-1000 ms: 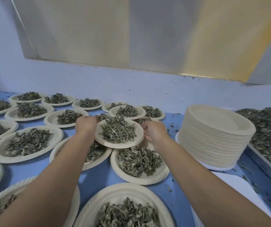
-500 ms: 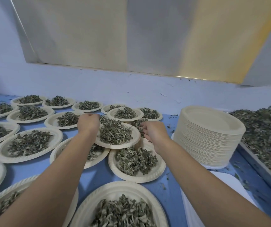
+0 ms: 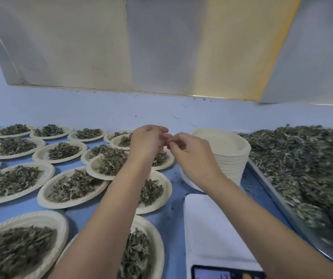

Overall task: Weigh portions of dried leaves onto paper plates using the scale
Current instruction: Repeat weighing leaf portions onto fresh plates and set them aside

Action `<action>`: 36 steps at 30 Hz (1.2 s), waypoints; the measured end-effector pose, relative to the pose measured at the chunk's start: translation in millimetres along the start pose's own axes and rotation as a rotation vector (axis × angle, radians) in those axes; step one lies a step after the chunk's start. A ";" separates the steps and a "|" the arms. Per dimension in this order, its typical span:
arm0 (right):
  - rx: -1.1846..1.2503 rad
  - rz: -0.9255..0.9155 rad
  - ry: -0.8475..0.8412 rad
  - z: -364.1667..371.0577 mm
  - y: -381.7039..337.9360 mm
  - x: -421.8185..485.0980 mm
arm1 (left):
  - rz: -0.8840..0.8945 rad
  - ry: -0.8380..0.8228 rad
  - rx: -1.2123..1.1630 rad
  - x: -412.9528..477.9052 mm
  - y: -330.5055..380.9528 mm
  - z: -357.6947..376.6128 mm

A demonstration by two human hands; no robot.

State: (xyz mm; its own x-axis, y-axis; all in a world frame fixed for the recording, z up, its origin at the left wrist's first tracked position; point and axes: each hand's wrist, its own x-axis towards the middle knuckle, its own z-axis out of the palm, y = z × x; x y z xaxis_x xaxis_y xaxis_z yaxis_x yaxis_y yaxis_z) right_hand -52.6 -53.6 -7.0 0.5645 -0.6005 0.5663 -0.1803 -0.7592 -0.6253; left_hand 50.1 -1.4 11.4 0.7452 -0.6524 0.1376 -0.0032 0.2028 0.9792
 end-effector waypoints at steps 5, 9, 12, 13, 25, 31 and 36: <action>-0.265 -0.029 0.064 -37.2 26.0 -10.4 | -0.093 -0.074 -0.147 -28.0 -15.8 36.2; -0.530 -0.033 0.094 -53.1 45.7 -17.1 | -0.133 -0.028 -0.200 -43.6 -27.5 55.8; -0.686 -0.046 0.118 -59.7 49.5 -20.6 | -0.143 -0.005 -0.233 -47.7 -31.8 61.0; -0.704 -0.053 0.111 -61.1 50.8 -20.3 | -0.155 -0.006 -0.246 -48.6 -33.2 61.4; -0.704 -0.120 -0.058 -63.0 59.6 -12.6 | -0.202 -0.004 -0.296 -56.7 -36.0 64.7; -0.584 -0.172 -0.011 -62.1 58.8 -12.4 | -0.217 0.000 -0.296 -60.0 -36.8 64.6; -0.535 -0.293 0.048 -65.5 53.6 -15.9 | -0.186 0.008 -0.317 -59.9 -35.7 65.5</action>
State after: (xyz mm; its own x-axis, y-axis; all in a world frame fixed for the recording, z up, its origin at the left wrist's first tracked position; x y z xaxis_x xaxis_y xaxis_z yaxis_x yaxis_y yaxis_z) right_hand -124.0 -101.2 -14.4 0.6170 -0.3488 0.7054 -0.4094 -0.9078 -0.0907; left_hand -38.1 -17.4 -22.0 0.7191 -0.6937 -0.0411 0.3384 0.2980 0.8926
